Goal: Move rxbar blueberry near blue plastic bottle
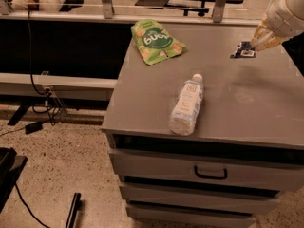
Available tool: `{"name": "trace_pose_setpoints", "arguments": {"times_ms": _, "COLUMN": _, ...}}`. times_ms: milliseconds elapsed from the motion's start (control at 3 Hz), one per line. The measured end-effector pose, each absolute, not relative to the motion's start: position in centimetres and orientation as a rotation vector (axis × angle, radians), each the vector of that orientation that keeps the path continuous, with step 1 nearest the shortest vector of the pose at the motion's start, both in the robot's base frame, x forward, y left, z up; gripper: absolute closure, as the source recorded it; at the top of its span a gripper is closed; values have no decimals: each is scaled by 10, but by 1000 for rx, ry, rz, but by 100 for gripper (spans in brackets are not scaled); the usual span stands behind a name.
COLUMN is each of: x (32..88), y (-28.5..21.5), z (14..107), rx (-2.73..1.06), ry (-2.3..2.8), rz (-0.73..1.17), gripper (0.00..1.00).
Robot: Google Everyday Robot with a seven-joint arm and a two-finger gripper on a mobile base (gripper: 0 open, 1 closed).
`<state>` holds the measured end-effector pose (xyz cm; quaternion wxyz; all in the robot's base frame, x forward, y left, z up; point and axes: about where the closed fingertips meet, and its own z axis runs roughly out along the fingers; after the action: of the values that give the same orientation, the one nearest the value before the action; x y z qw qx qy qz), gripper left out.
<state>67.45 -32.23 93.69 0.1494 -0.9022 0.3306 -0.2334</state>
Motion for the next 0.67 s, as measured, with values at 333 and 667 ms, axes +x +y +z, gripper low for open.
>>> {"name": "trace_pose_setpoints", "arguments": {"times_ms": 333, "x": 614, "y": -340, "z": 920, "rx": -2574, "ry": 857, "rz": -588, "gripper": 100}}
{"name": "trace_pose_setpoints", "arguments": {"times_ms": 667, "x": 610, "y": -338, "z": 914, "rx": -2576, "ry": 834, "rz": -594, "gripper": 100}}
